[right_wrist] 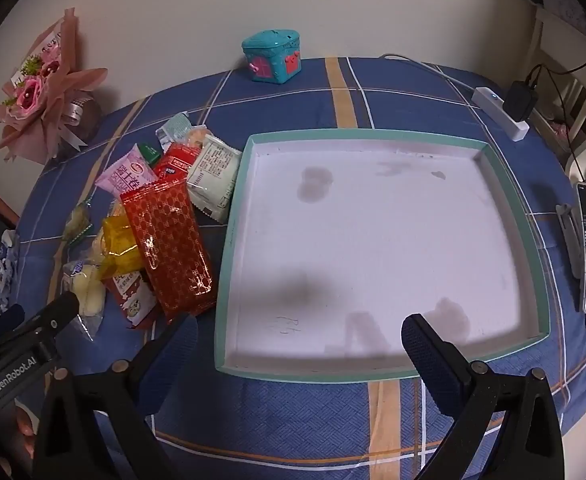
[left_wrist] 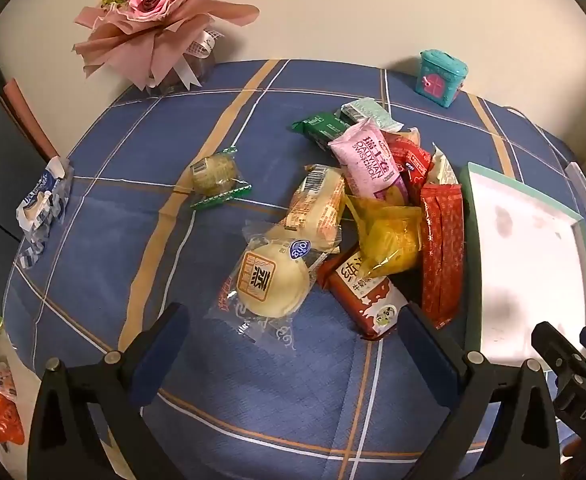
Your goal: Organize snacks
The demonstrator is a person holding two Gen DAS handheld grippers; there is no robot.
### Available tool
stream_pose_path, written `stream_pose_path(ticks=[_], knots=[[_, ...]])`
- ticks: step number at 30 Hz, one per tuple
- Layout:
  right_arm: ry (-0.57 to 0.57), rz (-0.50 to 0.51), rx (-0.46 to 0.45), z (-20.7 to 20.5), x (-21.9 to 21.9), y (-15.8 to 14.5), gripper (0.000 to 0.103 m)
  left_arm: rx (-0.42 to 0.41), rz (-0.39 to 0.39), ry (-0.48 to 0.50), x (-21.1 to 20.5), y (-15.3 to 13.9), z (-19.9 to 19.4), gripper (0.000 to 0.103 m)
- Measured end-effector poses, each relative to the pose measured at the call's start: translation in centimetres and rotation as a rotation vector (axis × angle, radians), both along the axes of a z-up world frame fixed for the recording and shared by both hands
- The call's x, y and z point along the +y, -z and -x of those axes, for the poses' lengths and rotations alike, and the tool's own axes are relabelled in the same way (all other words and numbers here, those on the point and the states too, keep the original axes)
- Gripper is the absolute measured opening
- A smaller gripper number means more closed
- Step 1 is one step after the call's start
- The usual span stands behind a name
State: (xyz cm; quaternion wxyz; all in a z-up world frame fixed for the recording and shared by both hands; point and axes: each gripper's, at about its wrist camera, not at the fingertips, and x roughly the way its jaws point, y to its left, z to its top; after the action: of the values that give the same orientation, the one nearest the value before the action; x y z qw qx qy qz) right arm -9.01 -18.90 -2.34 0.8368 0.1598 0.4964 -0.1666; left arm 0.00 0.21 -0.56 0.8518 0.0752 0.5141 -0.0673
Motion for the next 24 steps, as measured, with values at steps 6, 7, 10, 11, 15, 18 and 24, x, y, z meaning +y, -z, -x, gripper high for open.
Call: stream_pose_path(ticks=[6,7,10,11,15,18,24], knots=[[-0.001,-0.001,0.000,-0.03,-0.02,0.08,0.103,-0.007,-0.004,0.001,0.12,0.01,-0.10,0.103],[-0.001,0.000,-0.001,-0.02,0.00,0.08,0.103,-0.007,-0.006,0.001,0.12,0.00,-0.11,0.103],[0.000,-0.001,0.000,-0.10,0.02,0.06,0.103,-0.003,-0.003,0.000,0.12,0.01,-0.16,0.103],[0.001,-0.003,0.000,-0.14,0.00,0.09,0.103,-0.002,-0.002,0.000,0.13,0.01,-0.17,0.103],[0.003,-0.005,-0.003,-0.14,0.07,0.10,0.103,0.000,-0.006,-0.002,0.03,0.03,-0.16,0.103],[0.002,-0.008,-0.008,-0.13,0.09,0.05,0.103,0.000,0.005,-0.003,0.05,-0.05,-0.13,0.103],[-0.002,-0.009,-0.014,-0.17,0.20,-0.07,0.103,-0.002,0.016,-0.004,0.11,-0.23,-0.17,0.103]])
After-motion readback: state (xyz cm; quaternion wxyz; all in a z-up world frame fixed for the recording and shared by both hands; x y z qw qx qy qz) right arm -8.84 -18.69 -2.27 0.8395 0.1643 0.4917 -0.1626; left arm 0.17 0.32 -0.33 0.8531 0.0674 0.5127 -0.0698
